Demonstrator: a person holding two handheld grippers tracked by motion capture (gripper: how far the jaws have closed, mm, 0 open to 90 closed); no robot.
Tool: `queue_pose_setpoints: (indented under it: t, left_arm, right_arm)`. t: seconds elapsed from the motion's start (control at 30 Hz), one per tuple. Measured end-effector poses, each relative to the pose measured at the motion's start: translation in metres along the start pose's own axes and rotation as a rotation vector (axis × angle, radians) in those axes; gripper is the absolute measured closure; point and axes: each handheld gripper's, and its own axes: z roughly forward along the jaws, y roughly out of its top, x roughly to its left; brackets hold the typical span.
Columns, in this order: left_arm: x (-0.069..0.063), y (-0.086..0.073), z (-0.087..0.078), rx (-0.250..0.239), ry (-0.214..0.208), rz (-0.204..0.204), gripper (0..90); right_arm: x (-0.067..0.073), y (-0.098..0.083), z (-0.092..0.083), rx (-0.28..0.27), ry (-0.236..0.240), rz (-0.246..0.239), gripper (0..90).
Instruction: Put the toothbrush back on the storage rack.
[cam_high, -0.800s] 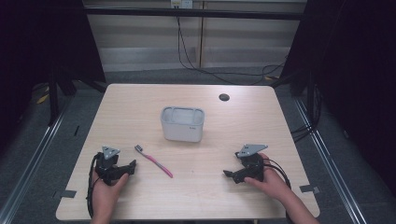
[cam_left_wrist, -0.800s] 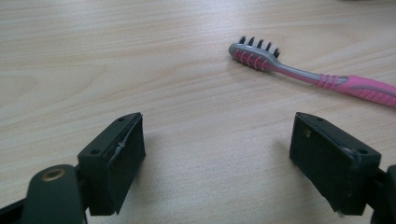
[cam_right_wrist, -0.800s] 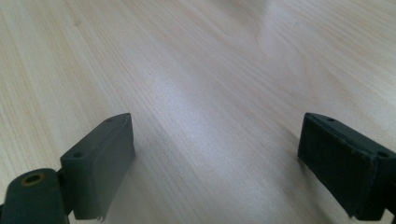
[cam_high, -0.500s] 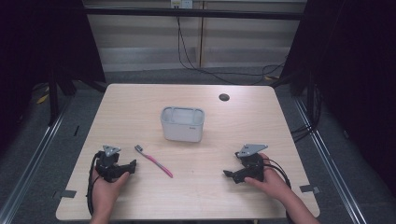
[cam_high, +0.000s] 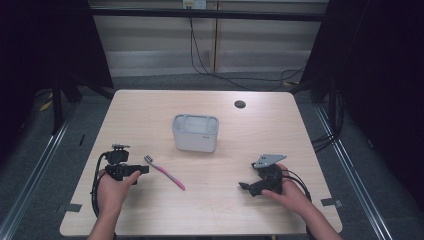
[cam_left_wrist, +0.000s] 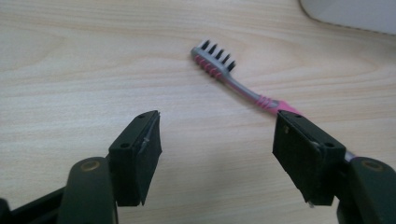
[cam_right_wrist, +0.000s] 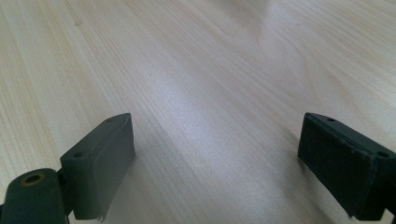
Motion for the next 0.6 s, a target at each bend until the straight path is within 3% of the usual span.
queue_pose_setpoints:
  t: [0.2,0.6]
  left_arm:
    - [-0.013,0.008,0.006,0.049,-0.017,-0.031,34.4]
    - [-0.033,0.016,0.023,0.109,-0.014,-0.028,35.1]
  right_arm:
    - [0.0,0.0,0.0,0.0,0.0,0.0,10.3]
    - [0.0,0.0,0.0,0.0,0.0,0.0,10.3]
